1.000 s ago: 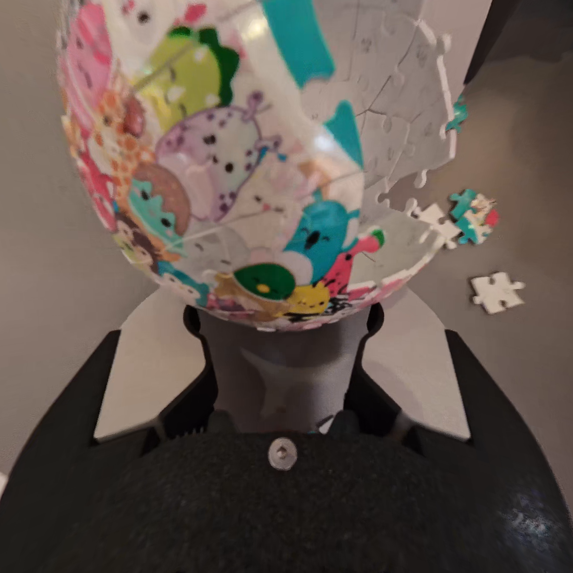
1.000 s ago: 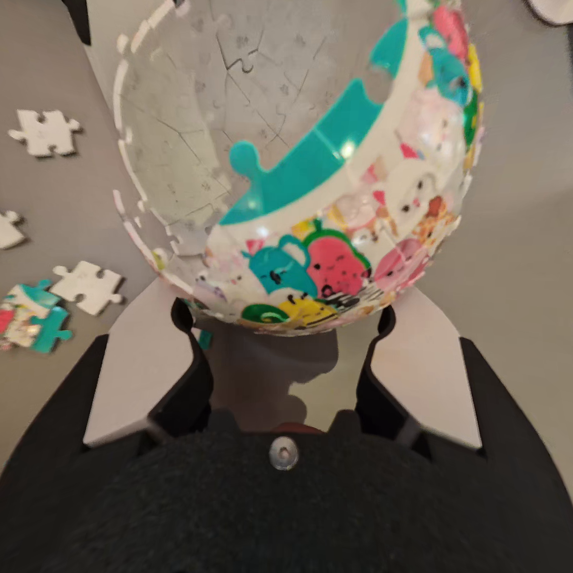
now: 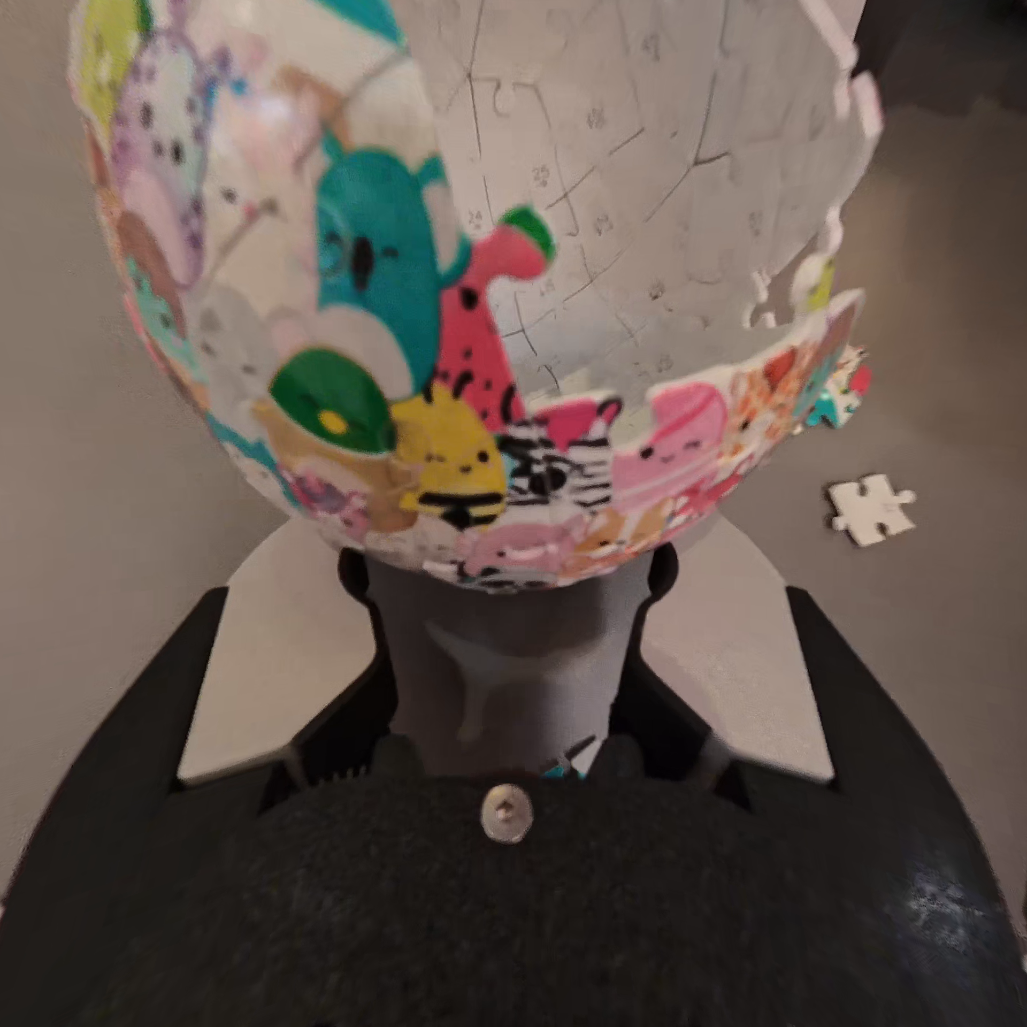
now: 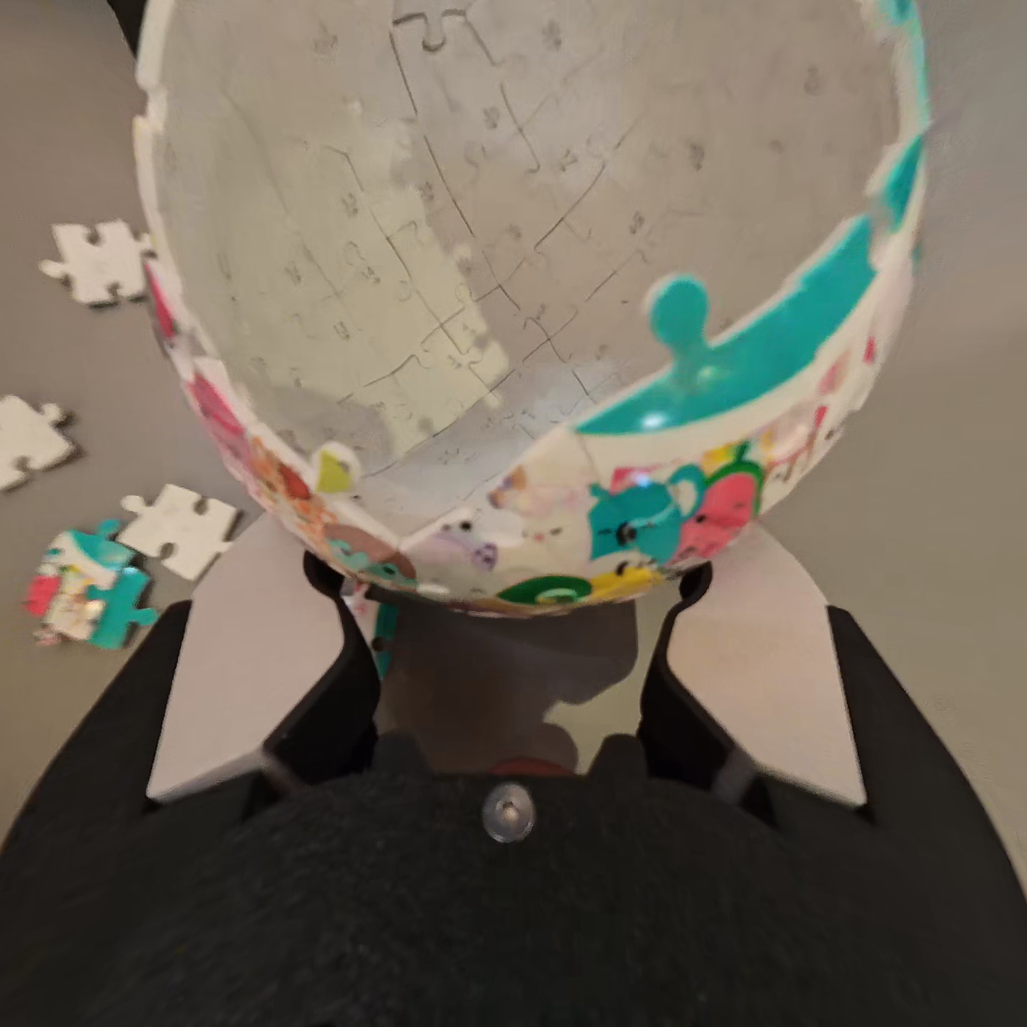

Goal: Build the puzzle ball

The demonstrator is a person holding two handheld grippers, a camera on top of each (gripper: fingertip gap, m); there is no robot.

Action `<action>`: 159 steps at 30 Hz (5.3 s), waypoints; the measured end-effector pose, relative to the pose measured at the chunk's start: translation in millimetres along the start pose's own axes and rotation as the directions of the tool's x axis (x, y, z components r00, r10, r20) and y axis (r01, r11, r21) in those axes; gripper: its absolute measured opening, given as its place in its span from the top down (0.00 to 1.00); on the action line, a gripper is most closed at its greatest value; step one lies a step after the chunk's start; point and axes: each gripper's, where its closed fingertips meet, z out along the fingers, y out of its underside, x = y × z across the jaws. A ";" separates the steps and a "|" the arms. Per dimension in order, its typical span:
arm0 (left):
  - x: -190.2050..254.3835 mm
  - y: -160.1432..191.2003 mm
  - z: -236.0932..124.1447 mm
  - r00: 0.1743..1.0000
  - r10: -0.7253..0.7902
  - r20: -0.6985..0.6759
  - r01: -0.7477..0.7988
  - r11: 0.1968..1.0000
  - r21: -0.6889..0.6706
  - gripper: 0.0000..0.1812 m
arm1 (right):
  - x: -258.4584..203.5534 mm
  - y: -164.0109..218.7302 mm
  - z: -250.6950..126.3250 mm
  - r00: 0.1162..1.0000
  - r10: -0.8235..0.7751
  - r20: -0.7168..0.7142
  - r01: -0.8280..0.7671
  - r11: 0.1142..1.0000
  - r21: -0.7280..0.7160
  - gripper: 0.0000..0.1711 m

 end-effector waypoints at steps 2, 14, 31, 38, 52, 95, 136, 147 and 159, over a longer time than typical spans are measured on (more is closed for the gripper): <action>2.4 -0.5 -0.8 0.998 -0.028 -0.048 0.028 1.000 0.010 0.45 | -3.2 -1.4 -1.4 0.997 0.060 0.055 -0.060 0.998 0.012 0.30; -6.9 9.3 6.7 0.997 -0.006 0.077 0.006 1.000 0.003 0.40 | 7.4 13.0 11.3 0.998 -0.020 -0.056 0.018 0.999 -0.041 0.21; 1.8 -1.9 3.1 0.984 -0.167 -0.061 0.171 0.983 0.069 0.45 | -16.9 -6.5 6.9 0.922 0.333 0.199 -0.347 0.937 0.037 0.29; -4.5 -0.3 1.0 0.979 -0.196 0.064 0.187 0.975 0.123 0.44 | -2.2 7.6 7.1 0.984 0.175 -0.017 -0.176 0.984 -0.025 0.32; -0.3 -10.1 -19.5 0.958 -0.280 -0.057 0.286 0.937 0.202 0.46 | -19.5 -14.8 6.4 0.847 0.515 0.132 -0.527 0.846 0.079 0.37; 37.6 -23.7 -81.6 0.916 -0.210 0.343 0.001 0.855 0.519 0.83 | -7.9 -110.1 -66.7 0.735 0.596 0.322 -0.511 0.800 -0.316 0.84; 30.0 -41.7 -67.3 0.889 -0.111 0.445 -0.125 0.875 0.468 1.00 | -17.6 -104.8 -51.8 0.490 0.714 0.500 -0.597 0.693 -0.404 0.83; 30.2 -40.6 -70.5 0.886 -0.119 0.448 -0.124 0.870 0.477 1.00 | -24.8 -102.7 -46.2 0.587 0.691 0.421 -0.519 0.721 -0.460 0.92; 24.0 -35.3 -72.3 0.877 -0.124 0.464 -0.122 0.877 0.465 1.00 | -22.0 -106.5 -48.8 0.405 0.788 0.464 -0.620 0.609 -0.494 0.98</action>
